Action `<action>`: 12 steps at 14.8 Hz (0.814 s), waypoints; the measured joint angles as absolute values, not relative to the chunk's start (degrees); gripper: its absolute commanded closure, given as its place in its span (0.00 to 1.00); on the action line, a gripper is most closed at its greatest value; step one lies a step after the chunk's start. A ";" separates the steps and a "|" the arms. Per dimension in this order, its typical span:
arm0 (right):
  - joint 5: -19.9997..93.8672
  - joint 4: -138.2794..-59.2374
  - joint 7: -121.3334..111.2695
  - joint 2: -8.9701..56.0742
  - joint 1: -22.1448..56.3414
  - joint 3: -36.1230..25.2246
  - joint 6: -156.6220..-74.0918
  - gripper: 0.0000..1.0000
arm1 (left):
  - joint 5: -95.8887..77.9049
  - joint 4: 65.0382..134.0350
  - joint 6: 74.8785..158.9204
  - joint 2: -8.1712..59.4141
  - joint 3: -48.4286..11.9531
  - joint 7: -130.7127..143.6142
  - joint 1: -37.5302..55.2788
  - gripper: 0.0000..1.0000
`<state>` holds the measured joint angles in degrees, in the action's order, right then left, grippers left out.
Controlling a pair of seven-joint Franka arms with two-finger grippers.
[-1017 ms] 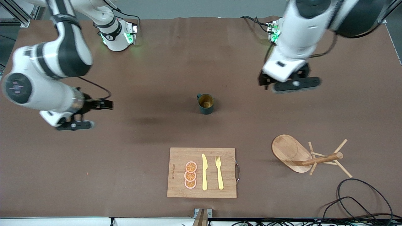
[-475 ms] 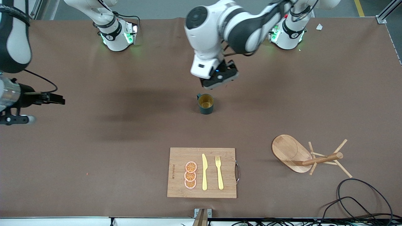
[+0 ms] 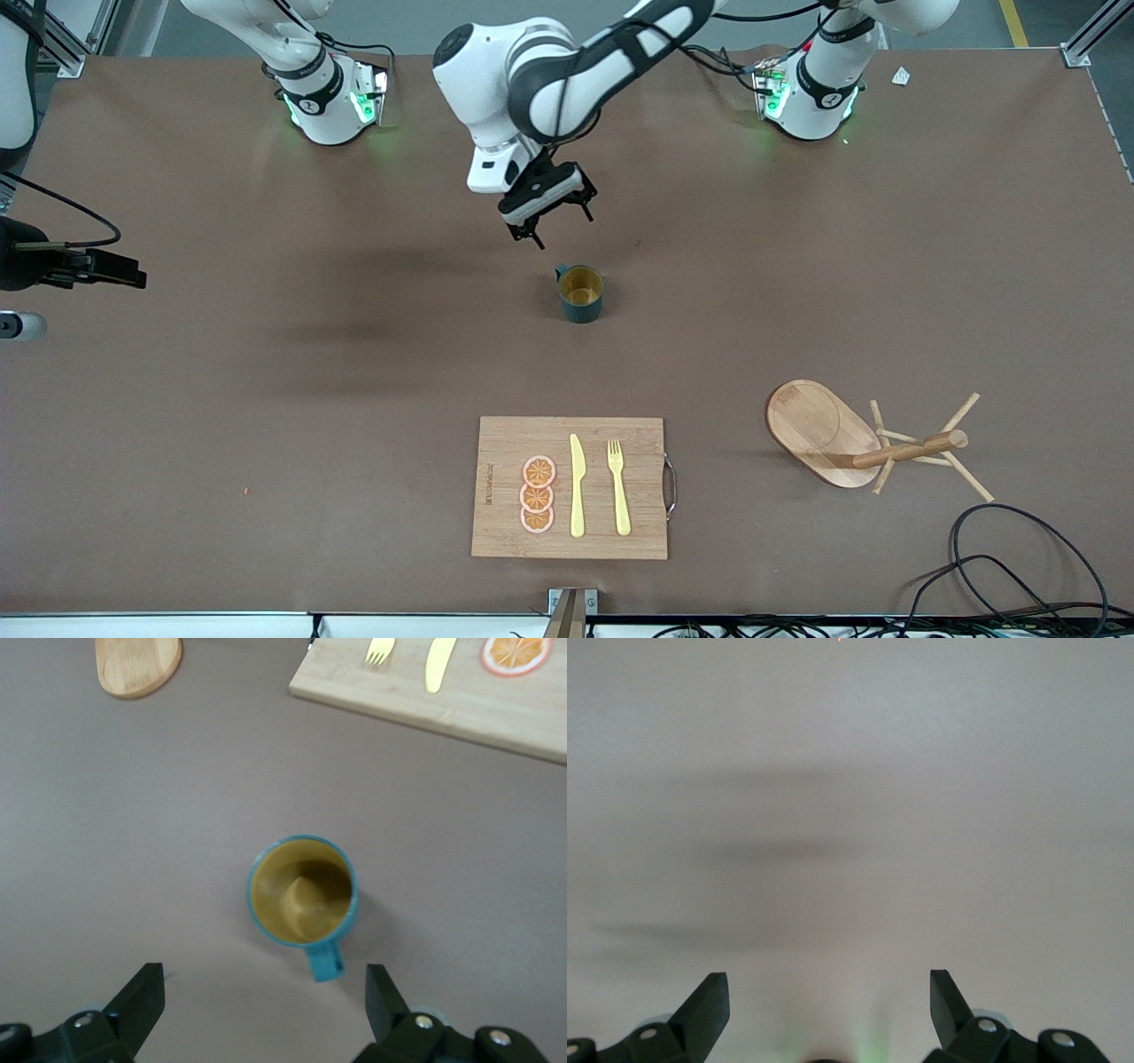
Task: Pass cup and hang on rack
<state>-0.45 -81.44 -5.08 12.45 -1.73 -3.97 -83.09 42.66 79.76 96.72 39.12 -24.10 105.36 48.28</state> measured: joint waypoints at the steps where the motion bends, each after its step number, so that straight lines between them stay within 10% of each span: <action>1: -0.45 -81.33 -5.08 12.51 -1.79 -3.96 -82.85 0.00 | 45.39 79.50 96.72 40.77 -22.92 108.54 50.65 0.00; 12: -0.40 -80.05 -3.47 10.30 -1.73 -2.82 -78.16 0.00 | 61.29 78.86 96.45 52.44 -20.23 123.07 58.39 0.17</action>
